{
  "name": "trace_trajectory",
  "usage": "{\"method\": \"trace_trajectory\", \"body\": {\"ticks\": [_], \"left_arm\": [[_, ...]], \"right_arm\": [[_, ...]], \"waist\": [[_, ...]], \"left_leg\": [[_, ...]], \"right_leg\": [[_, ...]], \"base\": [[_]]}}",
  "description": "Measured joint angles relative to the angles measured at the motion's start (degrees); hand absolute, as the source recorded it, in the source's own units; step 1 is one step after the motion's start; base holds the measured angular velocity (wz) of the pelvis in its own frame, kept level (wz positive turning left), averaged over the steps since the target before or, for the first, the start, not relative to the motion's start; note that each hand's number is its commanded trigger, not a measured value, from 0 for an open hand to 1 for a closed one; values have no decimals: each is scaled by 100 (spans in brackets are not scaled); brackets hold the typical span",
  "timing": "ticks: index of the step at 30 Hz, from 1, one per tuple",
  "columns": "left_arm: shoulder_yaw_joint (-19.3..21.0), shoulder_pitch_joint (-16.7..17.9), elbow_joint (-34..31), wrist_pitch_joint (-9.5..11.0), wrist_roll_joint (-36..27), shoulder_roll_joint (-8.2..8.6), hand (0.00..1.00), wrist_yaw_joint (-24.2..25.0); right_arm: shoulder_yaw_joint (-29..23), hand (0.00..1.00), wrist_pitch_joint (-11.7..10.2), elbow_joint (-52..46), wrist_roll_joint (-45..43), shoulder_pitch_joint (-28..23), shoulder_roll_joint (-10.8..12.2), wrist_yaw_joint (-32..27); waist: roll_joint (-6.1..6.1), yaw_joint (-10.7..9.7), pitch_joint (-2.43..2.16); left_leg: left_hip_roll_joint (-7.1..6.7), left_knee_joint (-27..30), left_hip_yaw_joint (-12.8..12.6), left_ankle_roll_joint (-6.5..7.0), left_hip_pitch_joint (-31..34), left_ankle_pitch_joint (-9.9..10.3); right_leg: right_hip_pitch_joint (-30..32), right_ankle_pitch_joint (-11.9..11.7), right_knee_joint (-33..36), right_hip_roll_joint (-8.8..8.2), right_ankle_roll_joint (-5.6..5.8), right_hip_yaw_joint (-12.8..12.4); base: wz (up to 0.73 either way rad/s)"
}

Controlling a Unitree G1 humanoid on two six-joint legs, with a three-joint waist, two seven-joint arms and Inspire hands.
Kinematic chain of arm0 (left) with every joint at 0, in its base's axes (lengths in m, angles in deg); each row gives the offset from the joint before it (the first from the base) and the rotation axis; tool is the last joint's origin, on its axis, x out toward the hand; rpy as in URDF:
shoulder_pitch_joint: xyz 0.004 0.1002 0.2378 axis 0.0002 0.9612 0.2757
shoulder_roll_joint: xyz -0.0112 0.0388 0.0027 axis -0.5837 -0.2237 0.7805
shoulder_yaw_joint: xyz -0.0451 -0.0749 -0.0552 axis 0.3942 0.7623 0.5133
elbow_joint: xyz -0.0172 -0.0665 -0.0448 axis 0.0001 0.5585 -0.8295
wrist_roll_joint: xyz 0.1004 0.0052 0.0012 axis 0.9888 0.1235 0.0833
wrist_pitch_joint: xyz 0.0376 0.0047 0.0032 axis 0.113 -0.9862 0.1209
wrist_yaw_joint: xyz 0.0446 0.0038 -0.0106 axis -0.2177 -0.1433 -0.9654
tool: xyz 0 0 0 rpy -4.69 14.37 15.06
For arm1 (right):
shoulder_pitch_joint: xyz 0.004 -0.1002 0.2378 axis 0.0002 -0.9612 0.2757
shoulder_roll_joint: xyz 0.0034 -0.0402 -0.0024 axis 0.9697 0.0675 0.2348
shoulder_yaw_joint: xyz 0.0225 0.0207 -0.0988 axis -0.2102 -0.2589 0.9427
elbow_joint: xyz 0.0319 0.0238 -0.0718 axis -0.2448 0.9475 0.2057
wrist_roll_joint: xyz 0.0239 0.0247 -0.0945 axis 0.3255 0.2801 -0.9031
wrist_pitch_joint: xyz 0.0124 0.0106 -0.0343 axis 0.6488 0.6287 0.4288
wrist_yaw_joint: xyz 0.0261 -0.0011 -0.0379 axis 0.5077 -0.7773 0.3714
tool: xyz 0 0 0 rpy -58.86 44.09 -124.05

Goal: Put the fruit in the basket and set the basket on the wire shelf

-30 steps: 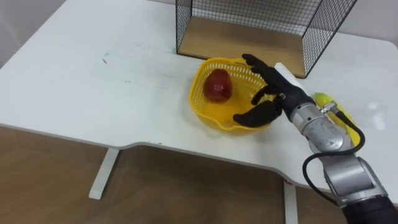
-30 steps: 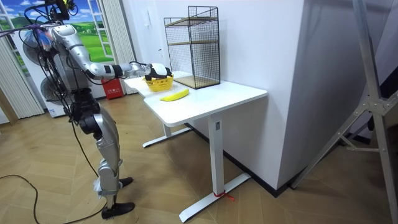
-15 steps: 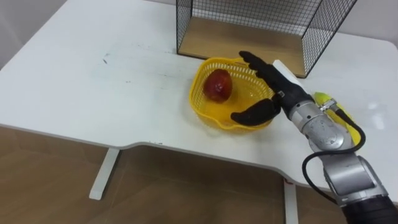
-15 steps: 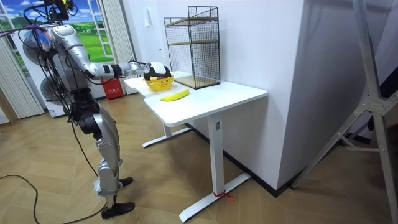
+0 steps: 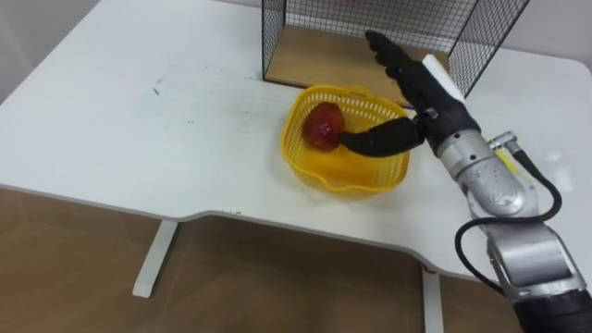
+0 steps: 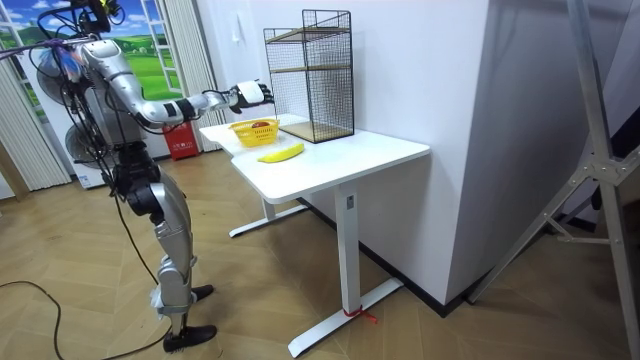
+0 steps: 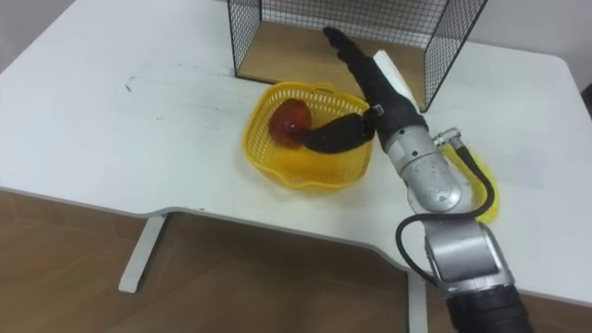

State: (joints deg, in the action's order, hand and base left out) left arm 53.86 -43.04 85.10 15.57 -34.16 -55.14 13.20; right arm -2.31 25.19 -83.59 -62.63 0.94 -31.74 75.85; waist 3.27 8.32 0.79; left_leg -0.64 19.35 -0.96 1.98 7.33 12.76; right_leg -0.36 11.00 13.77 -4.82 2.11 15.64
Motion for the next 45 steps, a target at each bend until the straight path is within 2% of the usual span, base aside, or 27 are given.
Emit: {"method": "trace_trajectory", "body": {"ticks": [3,8,11,14,17,19,25,31,34,42,45], "left_arm": [[23,13,122,64,-2,12,0,-40],[54,165,115,70,3,52,0,-132],[57,219,178,75,3,56,0,-237],[106,297,187,72,39,62,0,-273],[110,372,184,71,63,62,0,-274],[109,417,177,69,57,62,0,-273],[106,449,182,55,15,64,0,-320],[105,486,179,13,23,63,0,-303],[106,468,177,8,59,68,0,-286],[152,416,179,3,62,62,0,-270],[301,420,180,4,63,58,0,-270]], "right_arm": [[-220,0,-59,-454,101,-1,15,-222],[-458,0,-343,-952,403,-1,12,-565],[-576,0,-386,-952,446,-1,13,-690],[-746,0,-402,-952,489,-14,5,-867],[-877,0,-438,-952,538,-191,-17,-1048],[-900,0,-441,-941,565,-319,-18,-1177],[-1027,0,-450,-521,938,-506,-26,-1555],[-1189,0,-421,-124,961,-528,-66,-1773],[-1246,0,-422,165,1039,-527,-196,-1796],[-1422,0,-403,969,1087,-524,-266,-1797],[-1522,0,-402,1128,1087,-523,-268,-1799]], "waist": [[-28,-41,7],[-109,-190,-13],[-142,-328,-17],[-152,-377,-26],[-133,-394,-75],[-120,-455,-88],[-106,-527,-86],[-33,-630,-64],[-1,-643,-71],[-15,-630,-61],[-31,-628,-51]], "left_leg": [[0,-8,-31,1,-11,0],[11,-37,-60,1,-83,1],[20,-43,-58,-1,-115,1],[27,-45,-75,-2,-147,2],[38,-54,-120,-3,-190,2],[41,-52,-124,-3,-194,2],[87,-5,-125,-5,-201,4],[87,42,-138,-17,-194,10],[89,44,-138,-19,-192,12],[109,109,-152,-28,-131,47],[110,122,-148,-27,-96,55]], "right_leg": [[20,0,0,-2,0,-34],[-6,0,0,13,0,-100],[-63,0,-6,21,0,-116],[-75,-1,-9,33,-1,-138],[-88,-2,-9,34,-3,-148],[-111,-3,-9,34,-4,-138],[-137,-9,-3,38,-14,-129],[-123,-21,4,62,-33,-136],[-121,-23,4,68,-36,-136],[-77,-24,22,83,-37,-158],[-66,-23,22,85,-37,-157]], "base": [[-6],[-4],[-2],[-3],[-5],[0],[0],[0],[0],[0],[0]]}}
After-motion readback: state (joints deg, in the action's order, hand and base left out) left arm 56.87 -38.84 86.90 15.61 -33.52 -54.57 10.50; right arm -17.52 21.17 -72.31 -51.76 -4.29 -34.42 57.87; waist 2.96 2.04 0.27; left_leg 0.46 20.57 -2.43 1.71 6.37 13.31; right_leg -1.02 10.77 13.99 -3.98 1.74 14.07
